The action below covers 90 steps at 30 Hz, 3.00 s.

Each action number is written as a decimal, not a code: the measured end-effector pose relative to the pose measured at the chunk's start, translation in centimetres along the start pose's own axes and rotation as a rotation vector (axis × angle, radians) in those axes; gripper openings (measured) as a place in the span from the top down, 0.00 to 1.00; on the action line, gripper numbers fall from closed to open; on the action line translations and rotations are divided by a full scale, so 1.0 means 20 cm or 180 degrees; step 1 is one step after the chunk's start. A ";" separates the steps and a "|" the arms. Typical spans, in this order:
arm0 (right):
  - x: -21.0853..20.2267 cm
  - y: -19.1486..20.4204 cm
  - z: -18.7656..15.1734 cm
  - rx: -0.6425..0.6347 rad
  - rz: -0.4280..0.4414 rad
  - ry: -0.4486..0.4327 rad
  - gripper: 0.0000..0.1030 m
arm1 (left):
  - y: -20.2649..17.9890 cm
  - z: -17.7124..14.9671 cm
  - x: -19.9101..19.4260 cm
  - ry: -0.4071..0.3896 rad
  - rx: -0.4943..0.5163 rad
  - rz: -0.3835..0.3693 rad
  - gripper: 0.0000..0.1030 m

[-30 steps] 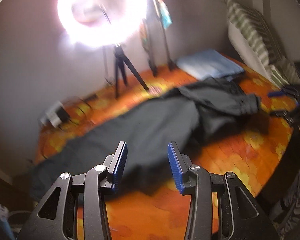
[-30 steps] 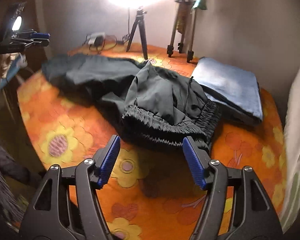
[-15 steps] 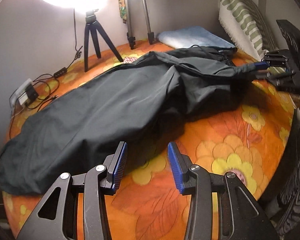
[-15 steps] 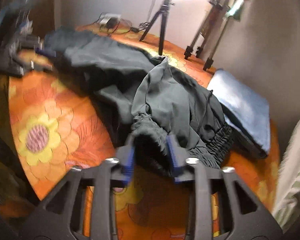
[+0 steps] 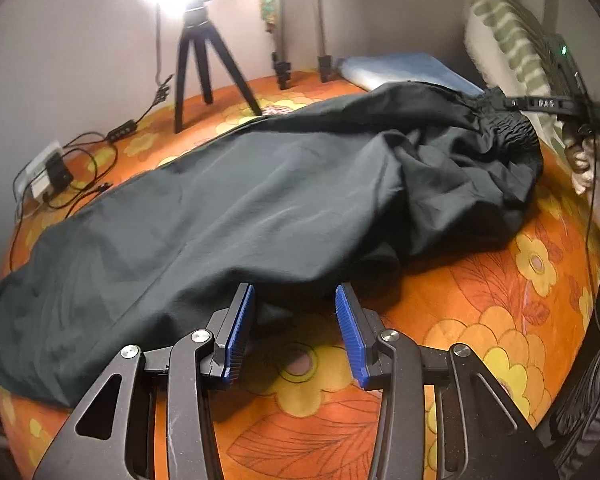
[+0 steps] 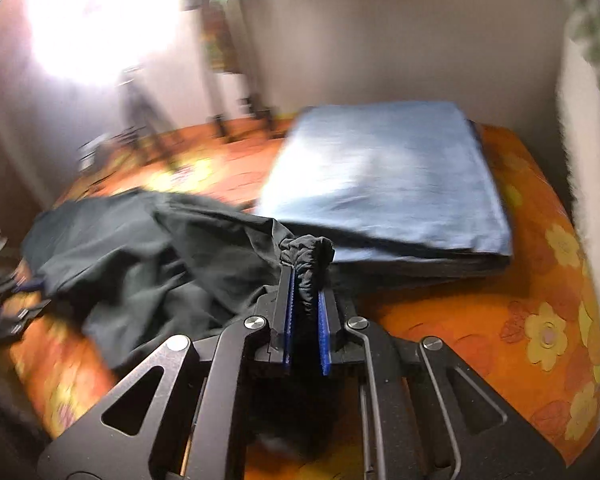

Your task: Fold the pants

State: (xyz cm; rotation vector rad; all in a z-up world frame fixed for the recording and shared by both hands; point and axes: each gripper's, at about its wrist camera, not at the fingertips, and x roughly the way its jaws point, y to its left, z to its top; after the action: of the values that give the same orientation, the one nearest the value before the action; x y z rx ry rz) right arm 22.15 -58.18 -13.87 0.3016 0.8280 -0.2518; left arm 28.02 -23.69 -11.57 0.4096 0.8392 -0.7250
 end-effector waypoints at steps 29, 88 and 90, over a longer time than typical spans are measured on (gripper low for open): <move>-0.12 -0.09 -0.50 0.1530 0.0255 0.0730 0.29 | 0.03 -0.10 0.10 0.0227 0.0270 0.0356 0.61; -0.36 -0.01 -0.18 0.1383 0.0237 -0.0189 0.74 | -0.18 -0.02 -0.23 -0.0292 -0.0541 -0.1157 0.98; -0.36 0.00 -0.18 0.1314 0.0148 -0.0192 0.74 | -0.21 -0.02 -0.26 -0.0322 -0.0506 -0.1214 0.98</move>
State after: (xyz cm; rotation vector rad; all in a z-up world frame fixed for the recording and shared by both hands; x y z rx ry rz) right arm 15.05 -56.18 -10.73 0.6956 0.7042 -0.3868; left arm 22.30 -24.20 -7.95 0.0671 0.8819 -1.0142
